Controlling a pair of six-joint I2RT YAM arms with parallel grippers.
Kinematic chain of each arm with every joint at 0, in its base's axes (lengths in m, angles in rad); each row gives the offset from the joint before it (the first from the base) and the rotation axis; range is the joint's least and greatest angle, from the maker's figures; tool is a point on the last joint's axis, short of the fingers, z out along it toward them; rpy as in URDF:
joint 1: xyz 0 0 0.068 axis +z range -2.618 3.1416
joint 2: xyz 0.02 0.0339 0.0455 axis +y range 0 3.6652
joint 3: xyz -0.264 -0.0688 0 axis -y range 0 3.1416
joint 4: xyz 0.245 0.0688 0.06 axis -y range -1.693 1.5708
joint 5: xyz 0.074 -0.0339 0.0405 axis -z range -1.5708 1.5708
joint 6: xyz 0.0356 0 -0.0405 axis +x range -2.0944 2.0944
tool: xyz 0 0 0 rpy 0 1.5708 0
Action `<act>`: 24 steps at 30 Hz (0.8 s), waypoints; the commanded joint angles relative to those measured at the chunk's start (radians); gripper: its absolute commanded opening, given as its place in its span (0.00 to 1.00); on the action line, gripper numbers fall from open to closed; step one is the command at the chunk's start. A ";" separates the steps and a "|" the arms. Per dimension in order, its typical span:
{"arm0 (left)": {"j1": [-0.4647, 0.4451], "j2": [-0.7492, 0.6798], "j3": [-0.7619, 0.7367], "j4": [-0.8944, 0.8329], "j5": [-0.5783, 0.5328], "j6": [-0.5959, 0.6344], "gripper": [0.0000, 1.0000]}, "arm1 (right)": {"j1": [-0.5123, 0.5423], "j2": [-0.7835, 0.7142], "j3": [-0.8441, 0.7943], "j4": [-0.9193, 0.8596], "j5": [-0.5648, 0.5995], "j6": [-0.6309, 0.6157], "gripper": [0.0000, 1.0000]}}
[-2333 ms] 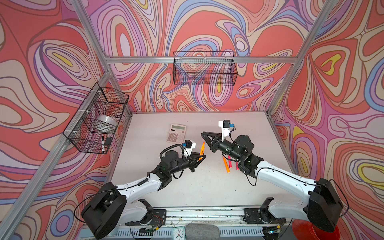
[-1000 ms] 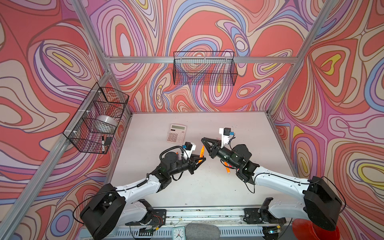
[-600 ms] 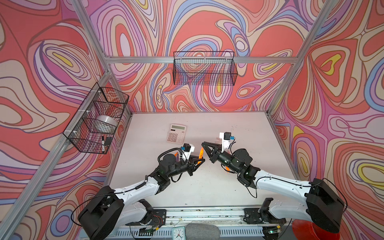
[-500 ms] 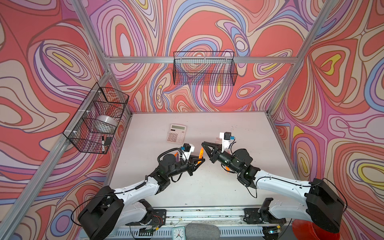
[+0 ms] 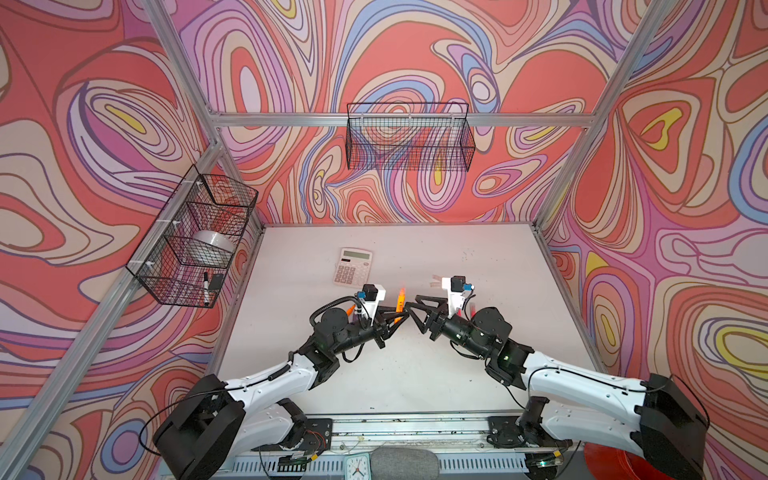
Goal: Insert the pens into the pen caps
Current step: 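Press the cap down over the marker with the right gripper while left holds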
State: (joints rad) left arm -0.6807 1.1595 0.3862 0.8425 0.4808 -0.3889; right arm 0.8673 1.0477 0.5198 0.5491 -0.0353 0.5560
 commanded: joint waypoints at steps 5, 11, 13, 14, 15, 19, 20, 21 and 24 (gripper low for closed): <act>0.002 -0.009 -0.005 0.042 -0.008 0.033 0.00 | 0.003 -0.119 0.011 -0.092 0.016 -0.071 0.64; 0.000 -0.010 0.007 0.021 0.000 0.052 0.00 | 0.003 -0.052 0.162 -0.232 0.045 -0.042 0.51; -0.002 -0.012 0.015 0.008 0.009 0.056 0.00 | 0.003 -0.004 0.233 -0.290 0.040 -0.032 0.46; -0.005 -0.013 0.017 0.004 0.010 0.059 0.00 | 0.002 0.014 0.261 -0.318 0.038 -0.029 0.45; -0.007 -0.017 0.018 -0.003 0.006 0.063 0.00 | 0.003 0.039 0.294 -0.351 0.041 -0.023 0.44; -0.011 -0.027 0.019 -0.017 -0.004 0.071 0.00 | 0.002 0.101 0.370 -0.402 0.046 -0.020 0.42; -0.011 -0.029 0.019 -0.019 -0.005 0.071 0.00 | 0.004 0.110 0.377 -0.402 0.036 -0.021 0.41; -0.011 -0.030 0.018 -0.020 -0.005 0.073 0.00 | 0.003 0.118 0.384 -0.402 0.030 -0.021 0.40; -0.011 -0.029 0.020 -0.024 -0.009 0.071 0.00 | 0.003 0.140 0.399 -0.406 0.007 -0.018 0.38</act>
State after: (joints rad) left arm -0.6876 1.1465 0.3862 0.8097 0.4740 -0.3351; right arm 0.8673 1.1721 0.8936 0.1864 -0.0059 0.5365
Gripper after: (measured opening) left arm 0.169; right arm 0.384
